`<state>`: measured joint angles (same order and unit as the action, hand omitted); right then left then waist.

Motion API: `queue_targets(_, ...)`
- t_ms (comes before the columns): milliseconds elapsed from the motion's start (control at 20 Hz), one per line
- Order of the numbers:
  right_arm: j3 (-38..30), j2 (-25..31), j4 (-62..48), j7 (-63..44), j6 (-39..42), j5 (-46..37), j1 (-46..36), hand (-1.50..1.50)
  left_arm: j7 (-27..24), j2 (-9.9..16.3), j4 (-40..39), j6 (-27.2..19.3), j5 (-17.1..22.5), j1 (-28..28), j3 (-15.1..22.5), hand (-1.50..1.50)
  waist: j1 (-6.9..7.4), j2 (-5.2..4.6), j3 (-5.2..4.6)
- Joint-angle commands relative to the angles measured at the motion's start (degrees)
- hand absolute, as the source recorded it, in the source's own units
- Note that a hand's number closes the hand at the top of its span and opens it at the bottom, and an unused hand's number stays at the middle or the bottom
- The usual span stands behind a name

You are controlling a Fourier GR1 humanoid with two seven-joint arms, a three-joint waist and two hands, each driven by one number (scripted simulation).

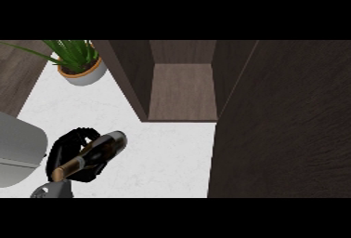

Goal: Pick up the wine, place it into the cabinet and close the cabinet

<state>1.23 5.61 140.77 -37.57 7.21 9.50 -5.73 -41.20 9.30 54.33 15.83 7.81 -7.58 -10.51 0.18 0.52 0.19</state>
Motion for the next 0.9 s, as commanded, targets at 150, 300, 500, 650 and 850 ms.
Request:
queue_targets(150,-3.1,0.4,3.6,-2.4,-0.3,6.2,-1.2,-1.5,5.0,-2.7,18.0,-6.7,-1.1,8.3,2.4,1.5,0.17,-0.3,-0.13)
queue_targets(300,-0.7,-0.1,5.2,-3.6,-1.0,3.8,-1.2,-1.5,6.5,-2.6,23.7,-2.2,3.3,10.4,2.0,1.5,0.16,-0.25,-0.15)
queue_targets(500,-5.6,1.6,3.5,-2.9,0.6,9.1,-1.5,-1.5,15.0,-3.4,33.3,-2.5,5.3,11.4,4.4,1.5,0.03,-0.26,-0.1)
queue_targets(650,-2.3,-0.5,3.9,-0.5,1.3,5.6,1.5,-1.5,20.1,-5.0,37.6,-3.4,5.7,11.9,7.2,1.5,-0.2,-0.33,-0.14)
queue_targets(850,-0.5,-1.7,6.6,-2.3,0.0,4.2,2.3,-1.5,27.6,-4.4,49.8,-5.3,5.0,16.9,9.9,1.5,-0.03,-0.21,-0.14)
